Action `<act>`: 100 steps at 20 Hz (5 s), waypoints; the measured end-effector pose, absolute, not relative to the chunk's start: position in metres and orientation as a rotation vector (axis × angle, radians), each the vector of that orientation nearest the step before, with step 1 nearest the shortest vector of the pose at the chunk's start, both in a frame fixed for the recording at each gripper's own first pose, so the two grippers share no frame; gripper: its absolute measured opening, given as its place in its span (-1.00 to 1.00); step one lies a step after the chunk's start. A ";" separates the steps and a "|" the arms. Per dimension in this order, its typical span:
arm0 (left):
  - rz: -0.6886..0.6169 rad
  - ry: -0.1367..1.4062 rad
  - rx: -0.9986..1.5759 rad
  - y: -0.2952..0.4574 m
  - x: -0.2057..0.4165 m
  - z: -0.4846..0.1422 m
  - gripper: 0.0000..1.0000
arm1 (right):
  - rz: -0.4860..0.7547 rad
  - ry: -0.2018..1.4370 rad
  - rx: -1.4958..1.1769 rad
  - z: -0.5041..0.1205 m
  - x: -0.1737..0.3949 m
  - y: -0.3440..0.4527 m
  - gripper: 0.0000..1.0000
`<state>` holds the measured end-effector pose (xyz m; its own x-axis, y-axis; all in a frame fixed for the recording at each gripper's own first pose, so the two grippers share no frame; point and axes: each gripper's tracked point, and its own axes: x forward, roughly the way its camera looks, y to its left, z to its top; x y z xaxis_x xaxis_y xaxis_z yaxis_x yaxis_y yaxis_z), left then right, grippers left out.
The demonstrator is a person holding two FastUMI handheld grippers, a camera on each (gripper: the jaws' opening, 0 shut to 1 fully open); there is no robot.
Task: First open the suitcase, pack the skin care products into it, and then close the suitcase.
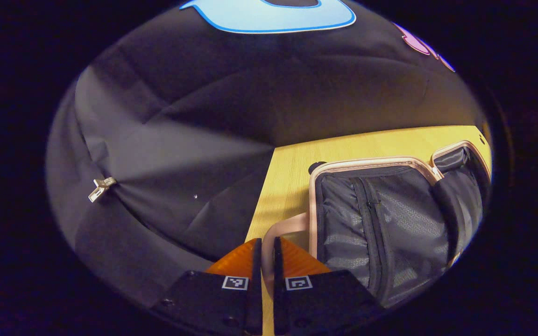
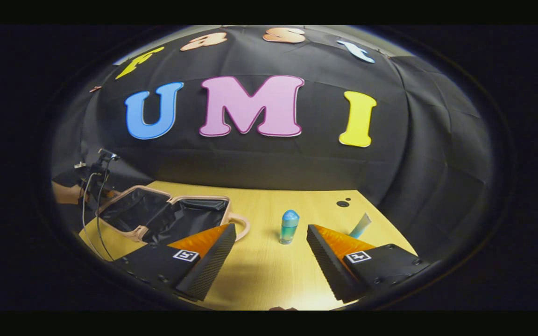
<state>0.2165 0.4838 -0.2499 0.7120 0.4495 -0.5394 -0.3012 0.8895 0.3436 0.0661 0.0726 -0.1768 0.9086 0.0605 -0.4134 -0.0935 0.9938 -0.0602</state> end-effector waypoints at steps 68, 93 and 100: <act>-0.319 0.449 -0.004 -0.214 0.276 -0.336 -0.06 | -0.181 0.537 -0.088 -0.381 0.214 -0.166 0.67; -0.262 0.261 -0.046 -0.089 0.163 -0.239 -0.09 | 0.137 0.328 -0.100 -0.234 0.102 0.023 -0.43; -0.213 0.251 -0.232 -0.020 0.141 -0.204 -0.08 | 0.344 0.309 -0.068 -0.213 0.106 0.152 -0.43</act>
